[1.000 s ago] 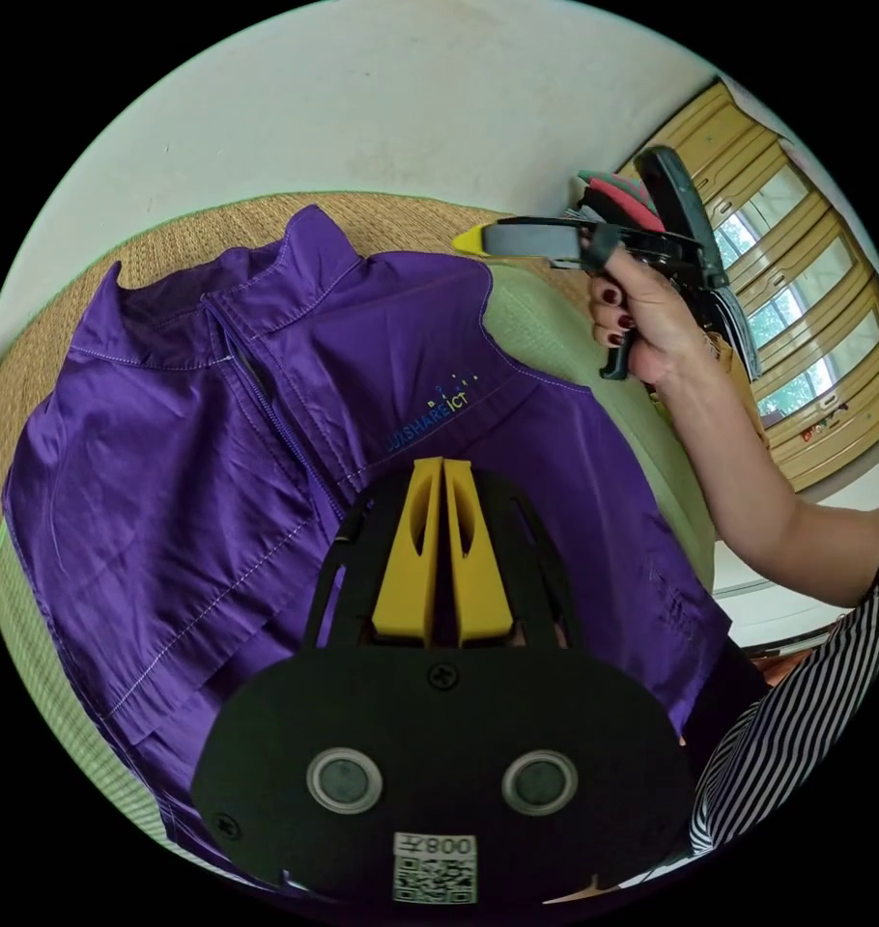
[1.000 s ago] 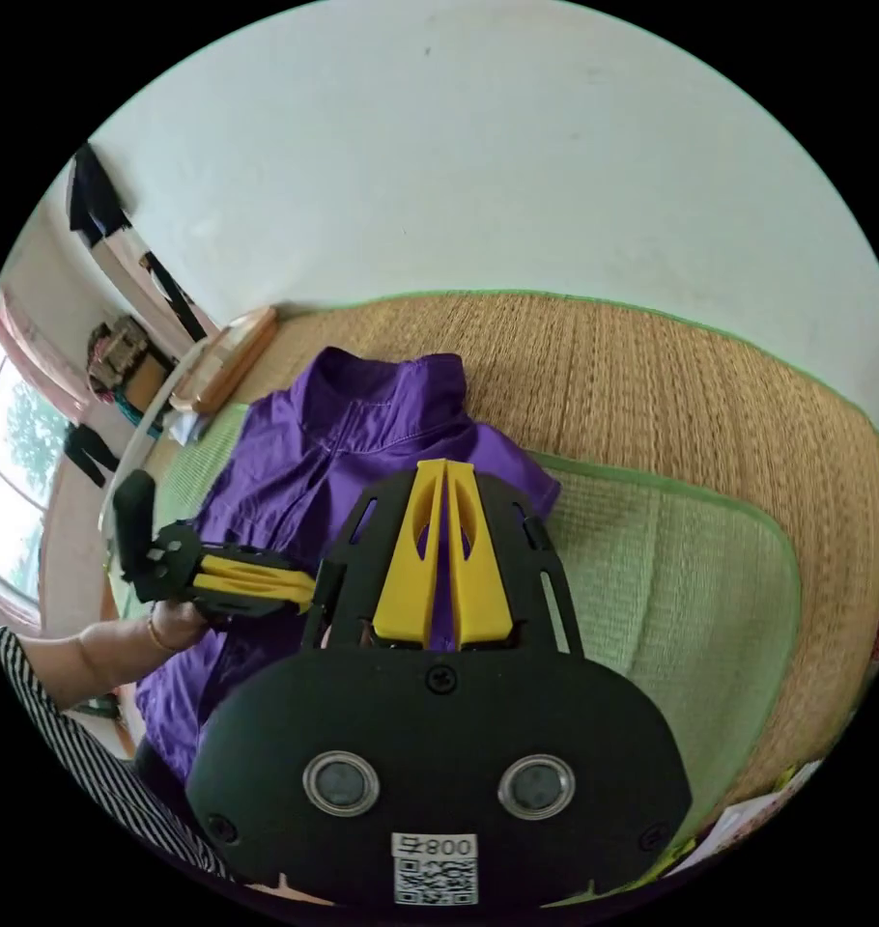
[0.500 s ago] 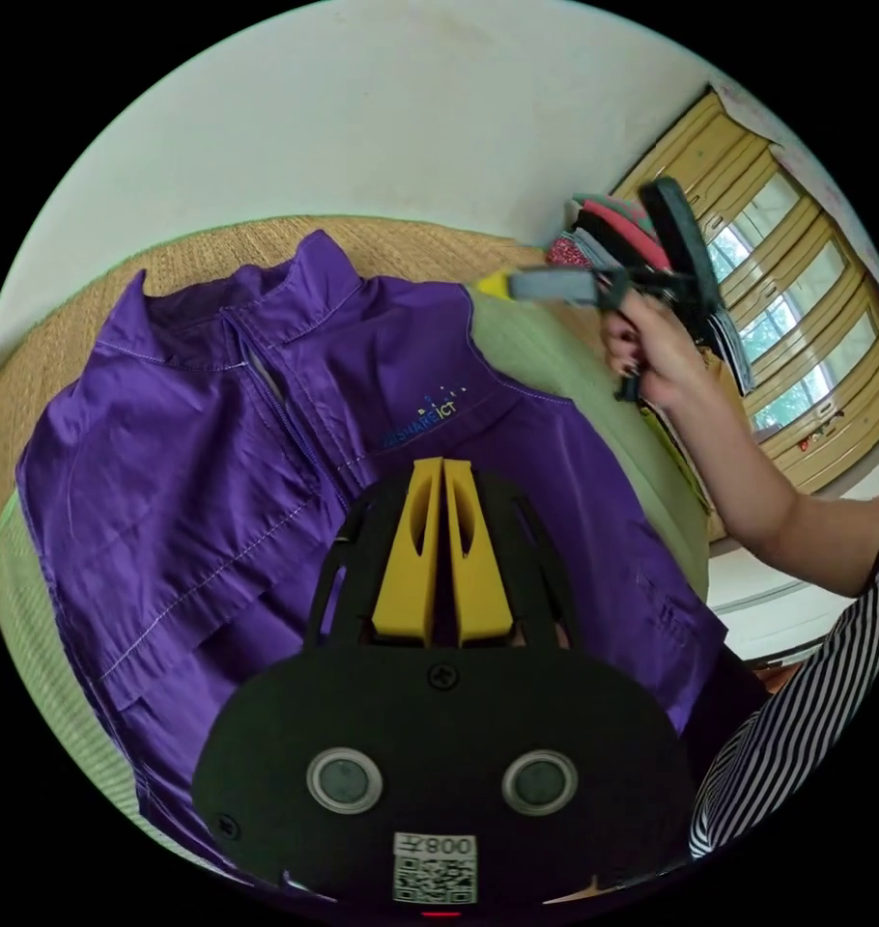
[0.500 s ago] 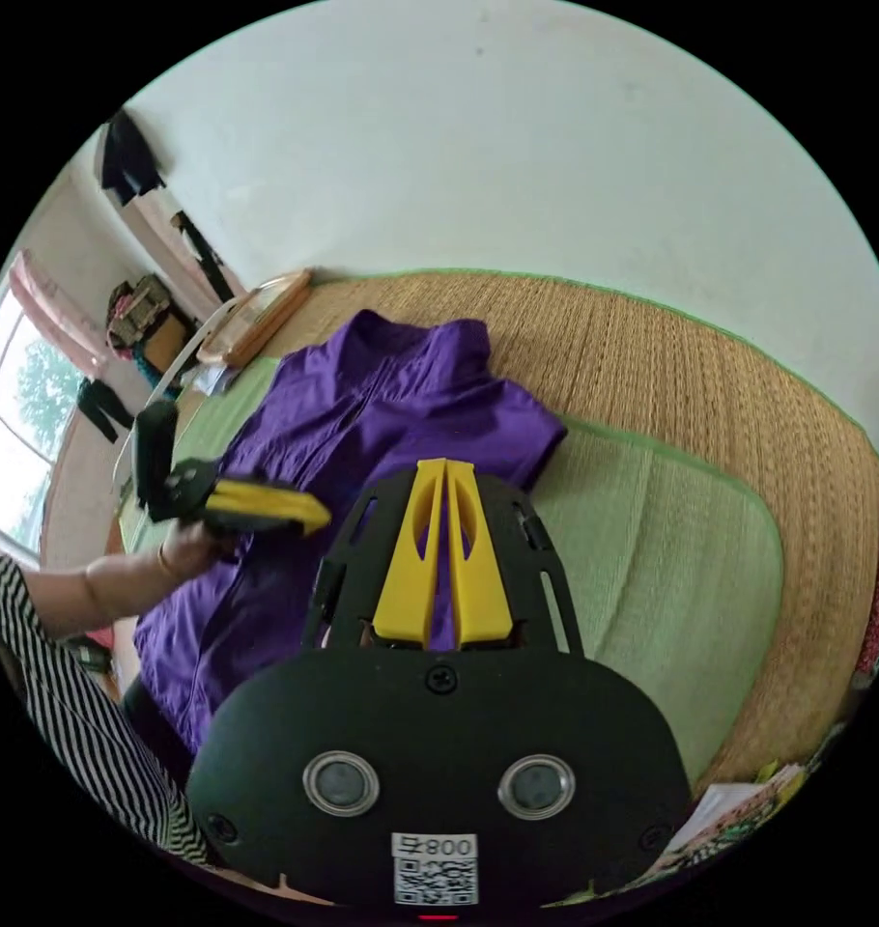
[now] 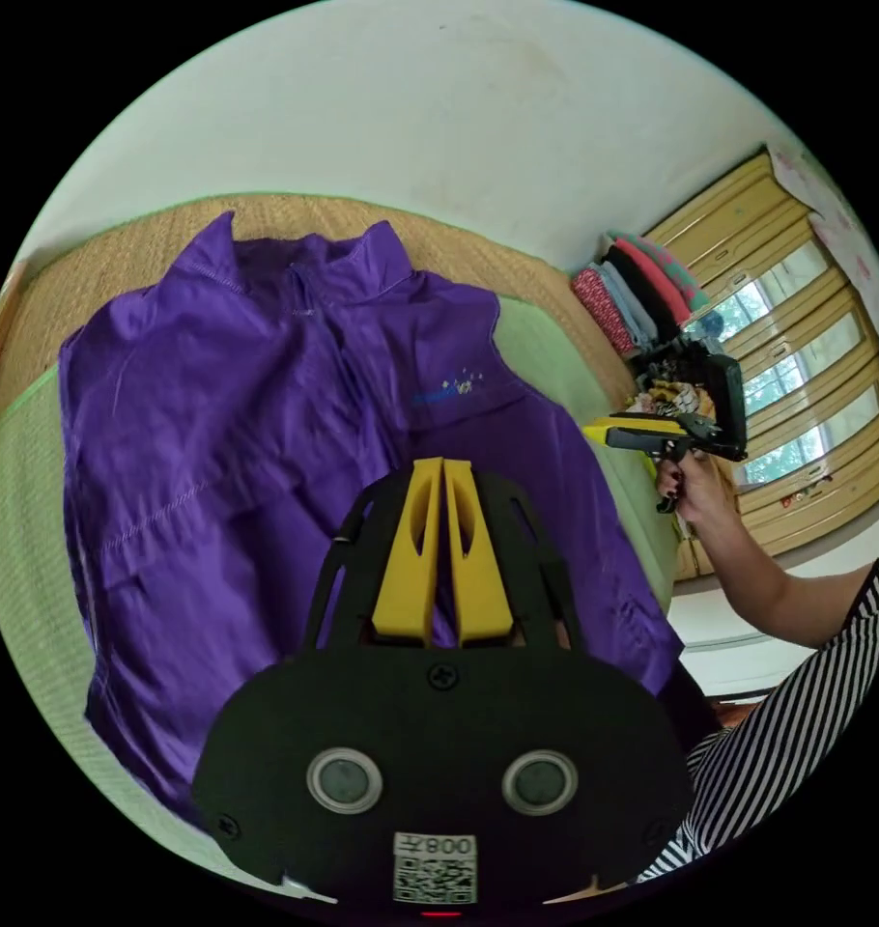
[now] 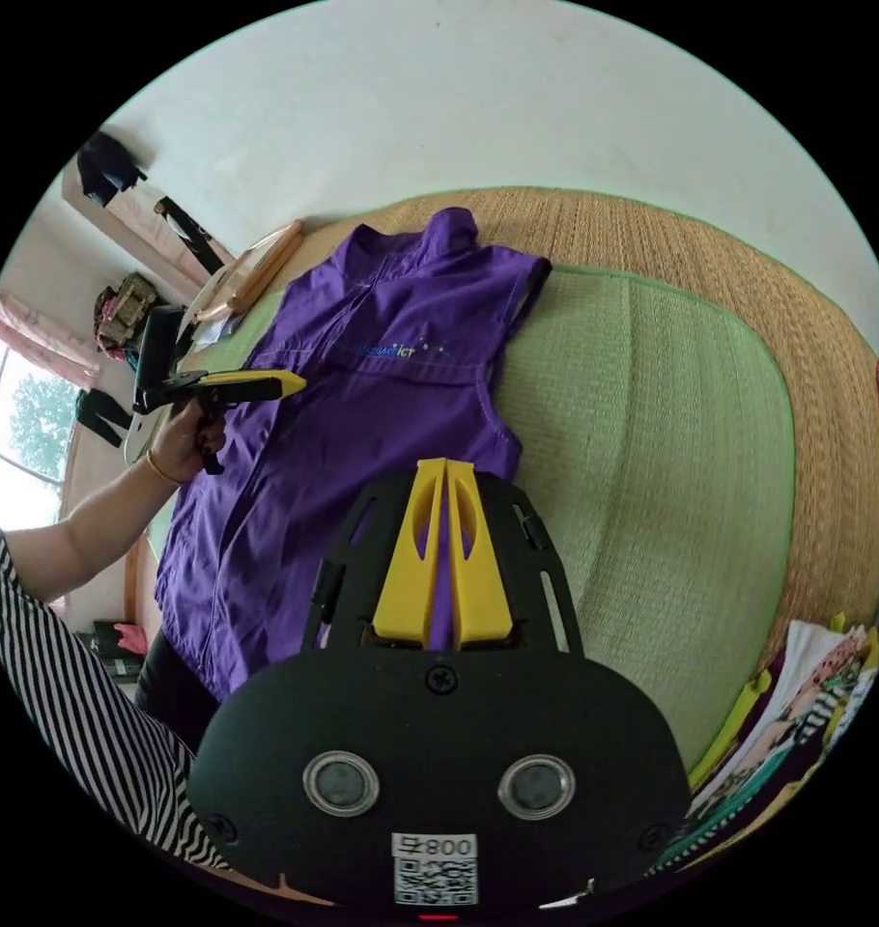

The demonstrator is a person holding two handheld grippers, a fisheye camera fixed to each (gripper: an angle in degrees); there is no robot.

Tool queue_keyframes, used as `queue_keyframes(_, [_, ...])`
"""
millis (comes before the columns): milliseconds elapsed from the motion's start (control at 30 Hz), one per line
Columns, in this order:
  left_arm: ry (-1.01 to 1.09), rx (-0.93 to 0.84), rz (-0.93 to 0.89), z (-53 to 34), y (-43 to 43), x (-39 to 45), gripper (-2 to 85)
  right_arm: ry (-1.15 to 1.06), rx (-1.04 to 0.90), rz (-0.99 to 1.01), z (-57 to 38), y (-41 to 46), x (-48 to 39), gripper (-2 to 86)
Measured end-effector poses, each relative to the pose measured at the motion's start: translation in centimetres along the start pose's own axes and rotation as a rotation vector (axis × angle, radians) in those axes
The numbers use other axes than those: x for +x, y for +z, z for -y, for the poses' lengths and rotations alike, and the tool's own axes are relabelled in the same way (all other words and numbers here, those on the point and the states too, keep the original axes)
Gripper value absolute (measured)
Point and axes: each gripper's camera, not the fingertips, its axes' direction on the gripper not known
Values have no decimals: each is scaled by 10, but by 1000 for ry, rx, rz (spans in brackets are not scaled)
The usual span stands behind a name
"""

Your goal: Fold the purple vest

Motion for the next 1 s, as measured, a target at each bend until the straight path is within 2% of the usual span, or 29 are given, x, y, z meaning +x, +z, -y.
queue_keyframes(67, [-28, -68, 36, -30, -8, -3, 1, 56, -45, 75, -35, 4, 3, 2])
queue_keyframes(167, [-81, -7, -7, -68, -45, -3, 1, 76, -57, 112, -77, 0, -8, 2])
queue_keyframes(333, [-91, -20, -20, -83, -78, 1, 2, 2, -122, 188, -69, 18, -38, 2])
queue_keyframes(500, [-87, -111, -15, -108, -95, 9, 5, -48, -257, 160, -83, 56, -59, 4])
queue_keyframes(600, [-111, -76, 2, -153, -140, 4, 9, -1, -226, 180, -125, 40, -52, 6])
queue_keyframes(700, [-216, -6, -11, -228, -207, -15, 24, 95, -195, 199, -181, 15, -35, 15])
queue_keyframes(767, [-358, 53, 17, -301, -261, -32, 51, 185, -196, 219, -232, -1, -19, 33])
queue_keyframes(867, [-549, 72, 55, -392, -308, -48, 79, 304, -199, 193, -295, -16, -1, 59])
queue_keyframes(1000, [-721, 101, 2, -476, -333, -57, 98, 428, -175, 212, -359, -26, 14, 75])
